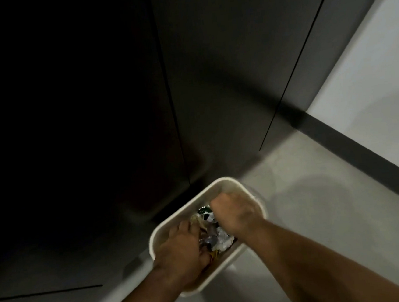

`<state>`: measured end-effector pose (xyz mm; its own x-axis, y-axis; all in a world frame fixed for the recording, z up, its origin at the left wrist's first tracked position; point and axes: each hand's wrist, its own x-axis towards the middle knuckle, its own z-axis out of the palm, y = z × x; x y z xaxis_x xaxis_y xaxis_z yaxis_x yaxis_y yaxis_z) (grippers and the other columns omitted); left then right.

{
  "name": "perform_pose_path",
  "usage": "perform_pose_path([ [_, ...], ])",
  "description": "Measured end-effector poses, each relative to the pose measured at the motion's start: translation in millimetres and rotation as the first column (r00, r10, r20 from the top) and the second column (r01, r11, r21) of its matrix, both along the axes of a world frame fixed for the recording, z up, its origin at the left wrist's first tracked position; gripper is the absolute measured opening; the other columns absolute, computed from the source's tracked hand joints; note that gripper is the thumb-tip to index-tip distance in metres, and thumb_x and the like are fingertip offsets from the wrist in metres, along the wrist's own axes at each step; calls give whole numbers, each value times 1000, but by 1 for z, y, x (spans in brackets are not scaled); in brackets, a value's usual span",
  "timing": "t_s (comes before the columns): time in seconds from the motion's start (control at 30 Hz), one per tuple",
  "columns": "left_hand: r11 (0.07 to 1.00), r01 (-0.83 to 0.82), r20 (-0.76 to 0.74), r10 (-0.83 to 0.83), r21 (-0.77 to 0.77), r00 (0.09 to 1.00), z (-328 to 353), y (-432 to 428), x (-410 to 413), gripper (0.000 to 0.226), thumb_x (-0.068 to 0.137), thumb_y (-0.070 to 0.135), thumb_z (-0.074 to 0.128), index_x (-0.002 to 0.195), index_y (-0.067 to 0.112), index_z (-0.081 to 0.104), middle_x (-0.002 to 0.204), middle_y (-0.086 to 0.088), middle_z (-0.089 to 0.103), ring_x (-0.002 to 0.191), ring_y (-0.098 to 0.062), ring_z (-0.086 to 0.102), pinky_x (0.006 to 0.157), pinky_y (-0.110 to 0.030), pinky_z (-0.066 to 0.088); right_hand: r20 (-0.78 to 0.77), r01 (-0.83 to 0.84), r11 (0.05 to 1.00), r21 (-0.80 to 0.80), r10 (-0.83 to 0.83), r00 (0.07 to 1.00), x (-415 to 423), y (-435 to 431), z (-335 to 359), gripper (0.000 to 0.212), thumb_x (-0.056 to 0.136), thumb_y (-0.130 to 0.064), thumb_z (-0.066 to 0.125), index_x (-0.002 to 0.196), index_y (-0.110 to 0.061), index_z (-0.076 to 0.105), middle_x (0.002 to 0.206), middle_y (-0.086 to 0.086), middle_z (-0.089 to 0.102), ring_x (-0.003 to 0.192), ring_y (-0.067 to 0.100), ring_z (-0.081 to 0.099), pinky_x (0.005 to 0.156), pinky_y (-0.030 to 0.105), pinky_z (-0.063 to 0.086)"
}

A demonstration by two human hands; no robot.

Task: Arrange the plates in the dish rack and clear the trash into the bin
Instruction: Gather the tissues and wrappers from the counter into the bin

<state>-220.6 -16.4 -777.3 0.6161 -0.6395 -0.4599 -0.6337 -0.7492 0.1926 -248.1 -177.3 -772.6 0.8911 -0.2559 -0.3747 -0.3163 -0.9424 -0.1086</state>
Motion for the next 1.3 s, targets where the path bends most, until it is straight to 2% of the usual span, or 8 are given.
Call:
perform_pose_path([
  [0.17, 994, 80, -184, -65, 75, 981, -1, 7, 2, 81, 77, 45, 53, 145, 21, 17, 143, 2, 20, 127, -19, 23, 111, -31, 25, -251, 109, 972, 206, -55, 966, 7, 0, -22, 12, 94, -11, 56, 83, -13, 61, 102, 8, 72, 79, 18, 61, 68, 27, 45],
  [0.33, 993, -84, -278, 104, 83, 955, -9, 4, 5, 63, 94, 26, 55, 146, 19, 18, 141, -5, 43, 117, -19, 52, 94, -25, 42, -226, 135, 970, 202, -88, 970, -1, -9, -26, 23, 95, -6, 52, 113, -5, 66, 114, 11, 69, 104, 27, 65, 77, 32, 50],
  [0.43, 998, -30, -88, 35, 61, 995, -18, -4, 4, 37, 103, 20, 34, 139, 16, 34, 129, -5, 58, 112, -19, 59, 83, -24, 43, -108, 177, 979, 103, -166, 980, -6, -6, -25, 26, 92, -5, 52, 111, -7, 69, 112, 12, 70, 104, 28, 66, 85, 39, 56],
  [0.63, 930, 267, 213, -322, 252, 922, -47, -27, 7, 48, 98, 8, 35, 146, 3, 26, 135, -18, 43, 119, -34, 46, 90, -42, 47, -4, 218, 953, 211, -222, 975, -9, -14, -11, 23, 96, -16, 48, 114, -23, 62, 113, 3, 68, 94, 19, 63, 80, 30, 48],
  [0.83, 991, 59, -99, -47, 117, 994, -52, -21, 10, 22, 98, 21, 49, 110, 15, 66, 118, -10, 67, 109, -26, 62, 97, -35, 47, 124, 205, 920, 333, -258, 958, -27, -14, 18, 38, 93, -13, 55, 125, -33, 56, 117, -1, 64, 98, 16, 58, 80, 22, 46],
  [0.97, 926, 223, -290, -133, 305, 948, -22, -12, 28, 32, 94, 26, 52, 123, 15, 58, 120, -7, 64, 92, -19, 57, 82, -30, 46, 100, 209, 902, 378, -264, 959, -32, -7, 36, 30, 97, -21, 56, 126, -22, 63, 121, 2, 65, 104, 18, 61, 88, 23, 50],
  [1.1, 984, 126, -128, -110, 123, 986, 1, 1, 20, 33, 94, 24, 52, 126, 22, 55, 121, -4, 63, 98, -18, 60, 77, -24, 40, 103, 228, 890, 396, -290, 952, -35, 1, 53, 33, 98, -23, 58, 130, -22, 62, 123, 1, 66, 107, 18, 63, 94, 28, 51],
  [1.3, 971, 158, 65, -148, -182, 987, 63, 16, 21, 23, 95, 37, 45, 99, 24, 64, 104, 3, 62, 89, -15, 60, 76, -32, 51, 146, 246, 893, 377, -320, 936, -34, 2, 89, 25, 94, -27, 60, 119, -30, 67, 112, -2, 70, 95, 15, 65, 86, 30, 55],
])
